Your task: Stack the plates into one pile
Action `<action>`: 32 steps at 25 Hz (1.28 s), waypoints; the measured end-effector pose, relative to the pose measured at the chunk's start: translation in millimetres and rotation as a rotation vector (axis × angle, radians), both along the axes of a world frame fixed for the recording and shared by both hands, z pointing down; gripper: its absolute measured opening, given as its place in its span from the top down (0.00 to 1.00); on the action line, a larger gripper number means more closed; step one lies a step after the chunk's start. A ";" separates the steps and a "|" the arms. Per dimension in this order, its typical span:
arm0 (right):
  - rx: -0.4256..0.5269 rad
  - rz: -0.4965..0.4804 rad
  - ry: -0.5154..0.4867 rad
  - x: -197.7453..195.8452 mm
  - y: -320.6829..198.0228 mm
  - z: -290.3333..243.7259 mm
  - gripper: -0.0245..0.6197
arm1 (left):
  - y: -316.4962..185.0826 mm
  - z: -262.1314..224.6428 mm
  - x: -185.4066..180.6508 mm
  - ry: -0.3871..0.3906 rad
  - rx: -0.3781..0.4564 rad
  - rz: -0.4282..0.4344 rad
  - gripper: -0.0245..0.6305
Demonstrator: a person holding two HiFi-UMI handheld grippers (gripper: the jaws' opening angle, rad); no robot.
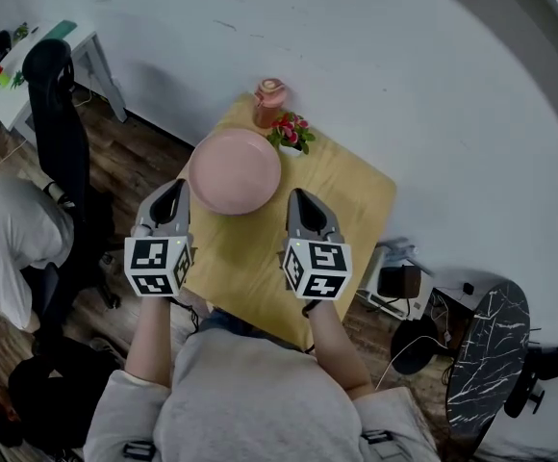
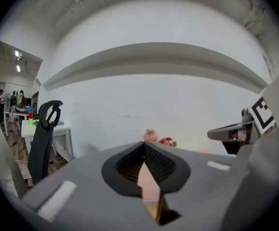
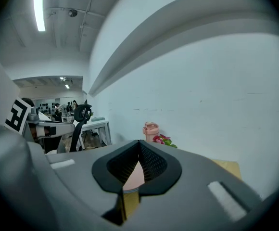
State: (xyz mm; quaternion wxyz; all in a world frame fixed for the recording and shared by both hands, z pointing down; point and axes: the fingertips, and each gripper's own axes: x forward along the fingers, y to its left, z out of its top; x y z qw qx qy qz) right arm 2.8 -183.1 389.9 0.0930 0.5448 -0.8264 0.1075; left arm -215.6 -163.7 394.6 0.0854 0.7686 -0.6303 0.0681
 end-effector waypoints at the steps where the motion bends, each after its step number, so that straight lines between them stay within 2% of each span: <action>1: 0.013 -0.001 -0.002 3.3 4.0 -5.3 0.96 | 4.6 -5.8 2.0 0.003 0.013 -0.005 0.87; 16: 0.158 -0.032 -0.038 49.7 54.6 -66.8 0.95 | 61.7 -64.2 33.8 0.009 0.137 -0.060 0.87; 32: 0.284 -0.039 -0.036 80.7 106.2 -103.3 0.95 | 117.2 -105.3 53.6 0.008 0.258 -0.087 0.87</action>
